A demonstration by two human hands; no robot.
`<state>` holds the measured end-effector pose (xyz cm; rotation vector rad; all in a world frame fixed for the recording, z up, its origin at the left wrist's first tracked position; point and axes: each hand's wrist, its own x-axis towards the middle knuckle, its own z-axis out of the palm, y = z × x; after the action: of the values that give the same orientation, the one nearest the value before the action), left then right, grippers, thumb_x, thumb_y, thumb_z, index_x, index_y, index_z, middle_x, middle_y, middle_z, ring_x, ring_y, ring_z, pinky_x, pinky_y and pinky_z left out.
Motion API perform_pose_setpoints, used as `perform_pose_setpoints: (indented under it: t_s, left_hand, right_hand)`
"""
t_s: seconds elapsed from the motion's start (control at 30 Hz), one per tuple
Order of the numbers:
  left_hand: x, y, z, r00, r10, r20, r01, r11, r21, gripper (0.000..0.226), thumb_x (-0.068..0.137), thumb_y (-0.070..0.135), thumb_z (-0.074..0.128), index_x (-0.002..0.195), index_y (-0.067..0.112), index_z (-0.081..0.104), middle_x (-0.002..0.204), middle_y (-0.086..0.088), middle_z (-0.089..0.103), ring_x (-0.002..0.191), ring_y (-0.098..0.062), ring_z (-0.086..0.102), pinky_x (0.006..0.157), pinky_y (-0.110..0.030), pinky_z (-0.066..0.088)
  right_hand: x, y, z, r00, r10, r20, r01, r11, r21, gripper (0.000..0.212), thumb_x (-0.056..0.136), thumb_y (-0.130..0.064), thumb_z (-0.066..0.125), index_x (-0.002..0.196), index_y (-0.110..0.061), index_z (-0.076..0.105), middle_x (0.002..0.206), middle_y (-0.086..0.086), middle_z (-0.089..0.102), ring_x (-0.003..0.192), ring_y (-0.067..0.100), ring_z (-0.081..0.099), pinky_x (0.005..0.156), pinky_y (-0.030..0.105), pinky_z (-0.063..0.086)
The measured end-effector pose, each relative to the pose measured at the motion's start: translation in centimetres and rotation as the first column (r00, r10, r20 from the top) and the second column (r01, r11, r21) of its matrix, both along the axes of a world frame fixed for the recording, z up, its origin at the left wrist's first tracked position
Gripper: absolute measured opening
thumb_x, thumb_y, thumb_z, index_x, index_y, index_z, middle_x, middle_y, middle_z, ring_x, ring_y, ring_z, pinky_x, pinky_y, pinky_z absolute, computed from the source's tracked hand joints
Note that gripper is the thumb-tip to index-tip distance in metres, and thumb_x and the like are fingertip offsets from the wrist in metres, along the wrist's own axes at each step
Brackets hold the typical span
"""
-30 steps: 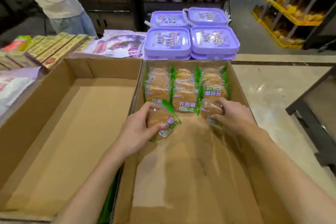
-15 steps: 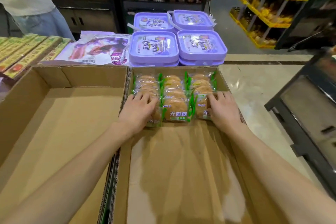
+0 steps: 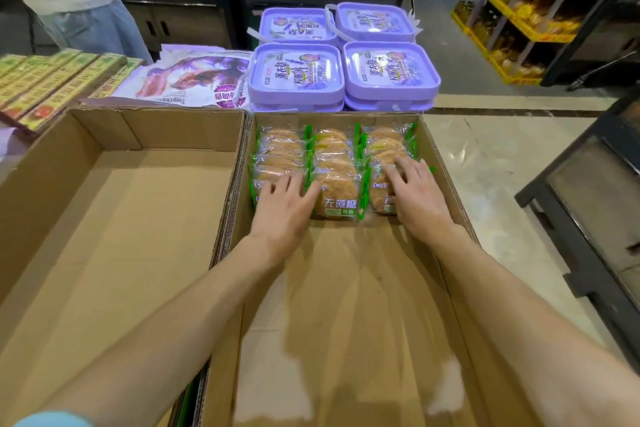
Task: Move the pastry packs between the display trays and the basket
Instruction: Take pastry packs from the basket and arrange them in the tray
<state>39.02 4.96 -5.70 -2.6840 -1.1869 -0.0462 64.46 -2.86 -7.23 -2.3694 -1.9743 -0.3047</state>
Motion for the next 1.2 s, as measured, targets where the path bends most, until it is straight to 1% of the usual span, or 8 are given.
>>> perform_pose_setpoints:
  t_s: [0.27, 0.37, 0.5, 0.73, 0.83, 0.97, 1.1, 1.2]
  left_hand:
    - [-0.6, 0.1, -0.1, 0.981, 0.194, 0.014, -0.195, 0.978, 0.076, 0.062, 0.070, 0.029, 0.086, 0.119, 0.021, 0.049, 0.116, -0.008, 0.059, 0.105, -0.031, 0.055, 0.074, -0.040, 0.043]
    - [-0.3, -0.5, 0.1, 0.971, 0.229, 0.063, -0.232, 0.972, 0.036, 0.062, 0.081, 0.040, 0.078, 0.129, 0.019, 0.045, 0.126, -0.008, 0.055, 0.115, -0.032, 0.051, 0.084, -0.044, 0.042]
    - [-0.3, -2.2, 1.5, 0.948, 0.276, 0.161, -0.272, 0.961, -0.047, 0.083, 0.079, 0.047, 0.079, 0.141, 0.013, 0.035, 0.135, -0.016, 0.049, 0.124, -0.036, 0.046, 0.099, -0.049, 0.039]
    - [0.1, -13.0, 5.2, 0.896, -0.104, 0.431, 0.196, 0.965, -0.173, 0.070, 0.092, 0.052, 0.061, 0.148, 0.017, 0.037, 0.140, -0.010, 0.046, 0.128, -0.032, 0.044, 0.101, -0.047, 0.037]
    - [-1.0, -19.3, 5.7, 0.816, -0.279, 0.505, 0.438, 0.870, -0.227, 0.062, 0.095, 0.050, 0.057, 0.145, 0.017, 0.042, 0.131, -0.011, 0.052, 0.124, -0.033, 0.048, 0.099, -0.047, 0.042]
    - [-3.1, -30.0, 5.3, 0.626, -0.463, 0.628, 0.698, 0.692, -0.186, 0.054, 0.093, 0.053, 0.051, 0.131, 0.016, 0.058, 0.107, -0.009, 0.064, 0.100, -0.033, 0.059, 0.083, -0.044, 0.046]
    - [-4.9, -40.6, 2.5, 0.473, -0.599, 0.646, 0.868, 0.441, -0.226, 0.056, 0.095, 0.058, 0.045, 0.128, 0.016, 0.060, 0.118, -0.004, 0.066, 0.108, -0.029, 0.061, 0.088, -0.043, 0.046]
    - [-5.6, -47.0, 0.0, 0.478, -0.674, 0.563, 0.876, 0.317, -0.365, 0.058, 0.096, 0.057, 0.047, 0.137, 0.017, 0.055, 0.129, -0.004, 0.062, 0.119, -0.028, 0.055, 0.097, -0.044, 0.043]
  right_hand:
    - [-1.7, -1.6, -0.3, 0.994, -0.097, -0.056, 0.100, 0.994, 0.053, 0.080, 0.071, 0.002, 0.078, 0.145, -0.007, 0.047, 0.149, 0.029, 0.043, 0.139, 0.044, 0.041, 0.119, 0.055, 0.029]
    - [-2.2, -3.1, 0.8, 0.989, -0.111, -0.100, 0.117, 0.992, 0.057, 0.072, 0.083, -0.008, 0.068, 0.150, -0.008, 0.041, 0.156, 0.026, 0.035, 0.144, 0.042, 0.034, 0.122, 0.053, 0.023]
    - [-2.9, -6.9, 3.6, 0.955, -0.218, -0.202, 0.235, 0.970, 0.065, 0.073, 0.093, -0.022, 0.062, 0.156, -0.010, 0.028, 0.162, 0.018, 0.027, 0.149, 0.036, 0.025, 0.125, 0.044, 0.017]
    - [-7.7, -20.1, 8.1, 0.827, -0.418, -0.375, 0.495, 0.859, 0.134, 0.063, 0.097, -0.037, 0.059, 0.152, -0.015, 0.036, 0.162, 0.012, 0.028, 0.149, 0.032, 0.025, 0.121, 0.042, 0.021]
    - [-12.3, -28.8, 8.7, 0.728, -0.554, -0.405, 0.646, 0.751, 0.134, 0.059, 0.099, -0.041, 0.057, 0.151, -0.022, 0.038, 0.163, 0.005, 0.029, 0.149, 0.026, 0.025, 0.120, 0.041, 0.024]
    - [-19.5, -42.2, 7.5, 0.564, -0.717, -0.409, 0.800, 0.597, 0.057, 0.060, 0.096, -0.036, 0.065, 0.148, -0.019, 0.043, 0.160, 0.006, 0.033, 0.146, 0.027, 0.029, 0.118, 0.042, 0.027]
    - [-26.5, -55.1, 5.7, 0.338, -0.845, -0.413, 0.919, 0.392, -0.049, 0.061, 0.096, -0.045, 0.061, 0.149, -0.021, 0.043, 0.160, 0.008, 0.034, 0.145, 0.029, 0.030, 0.120, 0.044, 0.028]
    - [-31.8, -63.4, 4.0, 0.191, -0.876, -0.444, 0.969, 0.239, -0.056, 0.062, 0.097, -0.049, 0.055, 0.150, -0.021, 0.040, 0.158, 0.006, 0.037, 0.144, 0.027, 0.032, 0.118, 0.045, 0.031]
